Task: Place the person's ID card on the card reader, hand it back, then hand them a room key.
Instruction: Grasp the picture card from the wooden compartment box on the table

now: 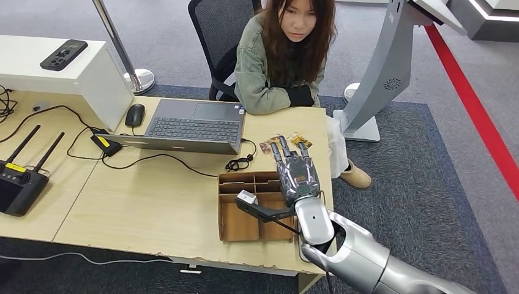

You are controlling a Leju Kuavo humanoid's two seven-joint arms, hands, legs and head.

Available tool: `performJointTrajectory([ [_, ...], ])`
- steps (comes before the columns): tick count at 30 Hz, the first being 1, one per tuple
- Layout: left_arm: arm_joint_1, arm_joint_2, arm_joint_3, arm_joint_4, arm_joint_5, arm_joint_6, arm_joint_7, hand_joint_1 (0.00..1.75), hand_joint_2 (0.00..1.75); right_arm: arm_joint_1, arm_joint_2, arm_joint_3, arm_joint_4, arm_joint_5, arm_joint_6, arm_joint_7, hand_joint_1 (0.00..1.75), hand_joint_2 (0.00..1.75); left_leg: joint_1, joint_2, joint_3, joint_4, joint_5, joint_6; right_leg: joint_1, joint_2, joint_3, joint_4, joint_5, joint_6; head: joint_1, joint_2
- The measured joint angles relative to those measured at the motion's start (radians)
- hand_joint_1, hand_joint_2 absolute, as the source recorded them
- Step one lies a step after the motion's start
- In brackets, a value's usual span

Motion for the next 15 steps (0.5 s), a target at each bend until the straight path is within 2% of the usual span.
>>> performJointTrajectory([
  [5,0.001,0.000,0.000,0.000,0.010,0.002,0.000,0.00,0.00,0.000,-0.001,0.000,-0.002,-0.020,0.041,0.000,0.25,1.75,0.000,0.000,0.000,0.000,0.000,0.000,0.000,0.000,0.000,0.000,0.000,0.000,0.000,0.000],
  [8,0.002,0.000,0.001,0.000,0.020,0.004,0.000,0.00,0.00,-0.002,0.000,0.001,-0.005,-0.061,0.104,0.000,0.26,1.75,0.000,0.000,0.000,0.000,0.000,0.000,0.000,0.000,0.000,0.000,0.000,0.000,0.000,0.000],
  [15,0.004,0.000,0.002,0.000,0.040,0.014,0.000,0.00,0.00,-0.041,0.004,0.019,-0.027,-0.183,0.256,0.000,0.14,1.75,0.000,0.000,0.001,0.000,0.000,0.000,0.000,0.000,0.001,0.000,0.000,0.000,0.000,0.000],
])
